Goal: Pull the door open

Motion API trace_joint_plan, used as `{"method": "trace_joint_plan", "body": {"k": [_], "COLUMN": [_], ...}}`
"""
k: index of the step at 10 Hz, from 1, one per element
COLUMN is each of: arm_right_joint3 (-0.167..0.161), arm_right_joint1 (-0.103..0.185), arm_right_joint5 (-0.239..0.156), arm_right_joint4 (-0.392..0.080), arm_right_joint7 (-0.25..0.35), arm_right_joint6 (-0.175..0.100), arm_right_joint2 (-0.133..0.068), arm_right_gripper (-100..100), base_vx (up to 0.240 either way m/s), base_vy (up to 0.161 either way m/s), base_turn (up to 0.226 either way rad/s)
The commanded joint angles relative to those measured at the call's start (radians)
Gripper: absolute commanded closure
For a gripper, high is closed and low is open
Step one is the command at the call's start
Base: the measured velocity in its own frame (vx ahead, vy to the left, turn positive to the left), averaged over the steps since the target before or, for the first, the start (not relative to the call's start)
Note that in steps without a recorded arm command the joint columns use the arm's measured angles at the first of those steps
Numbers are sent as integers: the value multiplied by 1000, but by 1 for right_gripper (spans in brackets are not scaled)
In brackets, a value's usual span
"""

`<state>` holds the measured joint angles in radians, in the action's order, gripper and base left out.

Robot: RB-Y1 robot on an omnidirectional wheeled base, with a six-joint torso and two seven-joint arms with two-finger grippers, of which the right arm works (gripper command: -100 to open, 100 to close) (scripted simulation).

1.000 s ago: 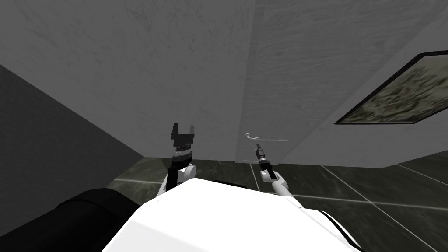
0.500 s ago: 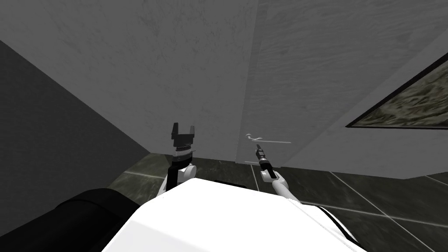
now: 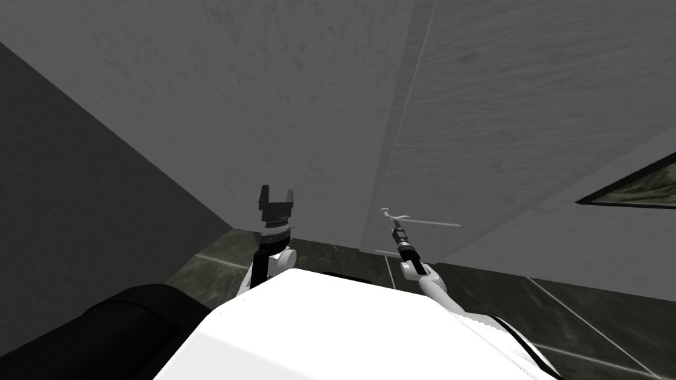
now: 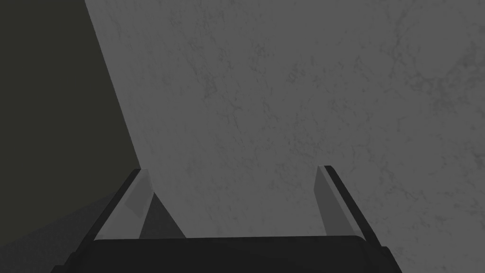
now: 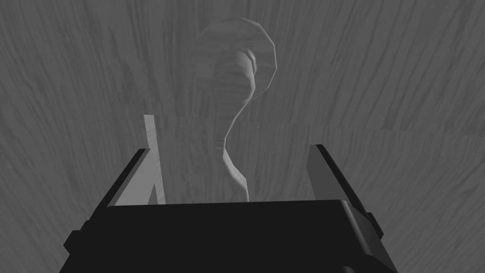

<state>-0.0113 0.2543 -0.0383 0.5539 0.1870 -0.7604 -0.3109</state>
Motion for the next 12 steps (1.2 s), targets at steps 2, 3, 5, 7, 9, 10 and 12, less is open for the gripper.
{"method": "trace_joint_plan", "body": {"k": [2,3,5,7,9,10,12], "arm_right_joint3": [3,5,7,8,8,8,8], "arm_right_joint1": [-26,-34,-46,-49,-46,-46,-46], "arm_right_joint5": [-19,-28,-41,-44,-43,-43,-43], "arm_right_joint4": [-12,-23,-40,-45,-49,-49,-49], "arm_right_joint7": [35,49,68,73,72,72,72], "arm_right_joint6": [-30,-45,-66,-72,-77,-77,-77], "arm_right_joint2": [-48,-68,-97,-105,-103,-103,-103], "arm_right_gripper": [-100,-100,-100,-100,100,100,100], "base_vx": [200,158,170,141,21,-17,-11], "base_vy": [73,47,4,1,2,-2,-3], "base_turn": [121,109,112,31,-1,-2,5]}}
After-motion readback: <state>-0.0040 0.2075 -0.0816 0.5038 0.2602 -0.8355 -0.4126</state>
